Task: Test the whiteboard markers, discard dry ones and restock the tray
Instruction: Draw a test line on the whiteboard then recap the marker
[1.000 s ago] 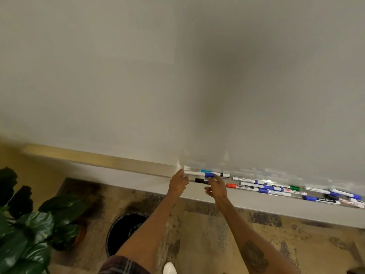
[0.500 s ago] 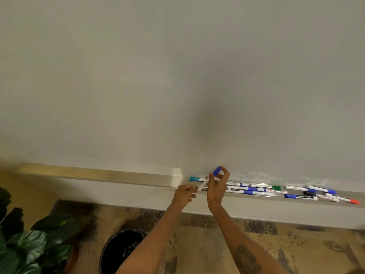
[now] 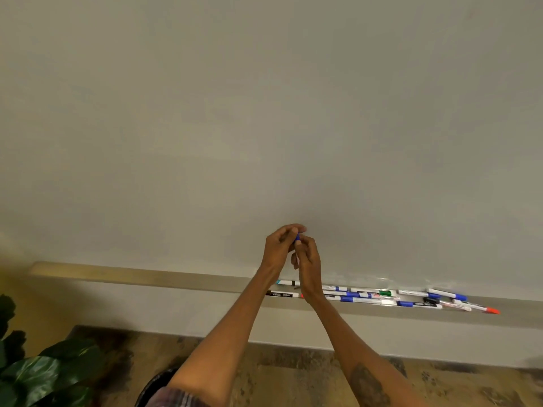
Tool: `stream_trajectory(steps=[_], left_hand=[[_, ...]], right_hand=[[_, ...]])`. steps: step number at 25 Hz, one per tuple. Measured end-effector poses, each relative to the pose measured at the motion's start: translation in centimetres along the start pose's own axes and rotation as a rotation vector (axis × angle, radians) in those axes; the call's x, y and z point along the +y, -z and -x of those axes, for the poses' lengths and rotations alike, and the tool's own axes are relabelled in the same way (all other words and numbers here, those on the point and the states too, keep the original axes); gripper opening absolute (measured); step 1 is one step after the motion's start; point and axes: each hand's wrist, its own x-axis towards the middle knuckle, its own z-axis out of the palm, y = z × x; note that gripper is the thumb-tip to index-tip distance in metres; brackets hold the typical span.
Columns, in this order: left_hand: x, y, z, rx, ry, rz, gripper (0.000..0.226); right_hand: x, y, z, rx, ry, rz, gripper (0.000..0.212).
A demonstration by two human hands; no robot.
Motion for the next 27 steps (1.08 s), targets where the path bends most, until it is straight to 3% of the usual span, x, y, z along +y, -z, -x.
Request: stream_trajectory(steps=[5,12,22,27], left_hand=[[4.3,-1.6,0.1,-0.002,-0.074,0.055,0.031],[10.5,-4.6,-0.7,0.052,-0.21,0.077,0.026],[19.6,-7.5,-1.9,-0.056,-0.447,0.094,0.026],[24.0,-8.7,-2.4,-0.104,-0.568,0.079,0.026]], right_hand=[[-5.0,0.6,-1.6,-0.051,0.082,-0.008,0.023],[-11.0,1.0,-3.6,0.072,0.264,0.204,0.04],[-21.3,3.5,-5.9,0.0,0.463,0.068,0.041],[-26.3,4.8,-6.6,-0.057,0.543,0.081,0.031]])
